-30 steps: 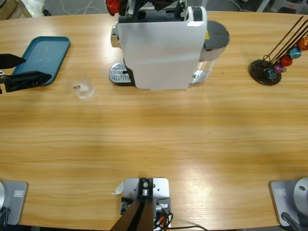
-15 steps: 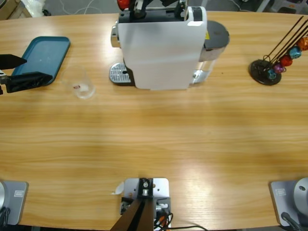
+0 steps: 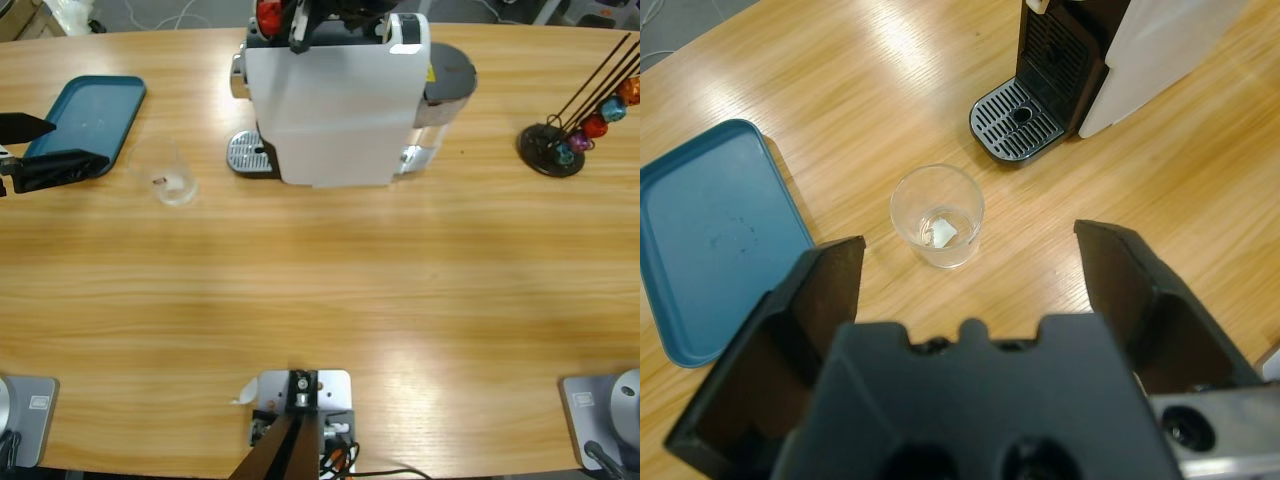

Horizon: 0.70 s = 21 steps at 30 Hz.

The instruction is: Pour coffee

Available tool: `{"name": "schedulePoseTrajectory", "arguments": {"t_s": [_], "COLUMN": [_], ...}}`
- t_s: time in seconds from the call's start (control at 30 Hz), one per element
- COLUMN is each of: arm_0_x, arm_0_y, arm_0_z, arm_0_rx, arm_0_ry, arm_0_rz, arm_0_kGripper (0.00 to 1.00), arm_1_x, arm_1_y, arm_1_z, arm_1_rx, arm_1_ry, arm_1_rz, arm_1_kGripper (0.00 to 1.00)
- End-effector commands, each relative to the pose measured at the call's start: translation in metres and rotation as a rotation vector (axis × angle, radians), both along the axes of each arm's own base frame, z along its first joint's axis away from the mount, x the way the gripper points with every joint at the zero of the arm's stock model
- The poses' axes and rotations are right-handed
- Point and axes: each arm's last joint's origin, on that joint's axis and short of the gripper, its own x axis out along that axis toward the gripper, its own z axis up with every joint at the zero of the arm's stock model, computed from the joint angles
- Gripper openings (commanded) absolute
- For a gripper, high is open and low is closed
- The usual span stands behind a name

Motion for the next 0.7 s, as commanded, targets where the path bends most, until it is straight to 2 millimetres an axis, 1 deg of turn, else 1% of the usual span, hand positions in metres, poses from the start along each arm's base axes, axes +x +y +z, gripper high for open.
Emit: {"name": "schedulePoseTrajectory", "arguments": {"t_s": [0.03, 0.2, 0.23, 0.27, 0.3, 0.33, 0.43, 0.47, 0.57, 0.7], "arm_0_x": [0.0003, -0.0001, 0.0000, 0.0000, 0.0000, 0.0000, -0.0001, -0.0001, -0.0003, -0.0007], "arm_0_y": [-0.0034, -0.0034, -0.0035, -0.0035, -0.0035, -0.0036, -0.0038, -0.0037, -0.0036, -0.0037], "arm_0_z": [-0.0133, -0.0132, -0.0131, -0.0132, -0.0130, -0.0131, -0.0131, -0.0132, -0.0131, -0.0136], "arm_0_rx": [0.031, 0.030, 0.030, 0.031, 0.030, 0.030, 0.031, 0.031, 0.031, 0.031], "arm_0_ry": [0.038, 0.037, 0.037, 0.038, 0.037, 0.037, 0.038, 0.038, 0.038, 0.040], "arm_0_rz": [-0.025, -0.027, -0.027, -0.027, -0.027, -0.027, -0.028, -0.028, -0.028, -0.031], "arm_0_kGripper": [0.908, 0.908, 0.908, 0.908, 0.908, 0.908, 0.908, 0.908, 0.908, 0.908], "arm_1_x": [0.0115, 0.0133, 0.0136, 0.0136, 0.0135, 0.0134, 0.0130, 0.0131, 0.0130, 0.0117], "arm_1_y": [0.0041, 0.0061, 0.0064, 0.0063, 0.0062, 0.0064, 0.0070, 0.0071, 0.0070, 0.0053], "arm_1_z": [-0.0333, -0.0333, -0.0335, -0.0335, -0.0334, -0.0335, -0.0345, -0.0350, -0.0349, -0.0282], "arm_1_rx": [-0.077, -0.072, -0.070, -0.070, -0.069, -0.070, -0.081, -0.081, -0.082, -0.071], "arm_1_ry": [0.040, 0.042, 0.045, 0.047, 0.052, 0.060, 0.086, 0.090, 0.094, 0.079], "arm_1_rz": [-0.027, -0.029, -0.033, -0.036, -0.039, -0.039, -0.030, -0.032, -0.034, -0.037], "arm_1_kGripper": [0.000, 0.000, 0.028, 0.077, 0.199, 0.298, 0.485, 0.519, 0.536, 0.540]}}
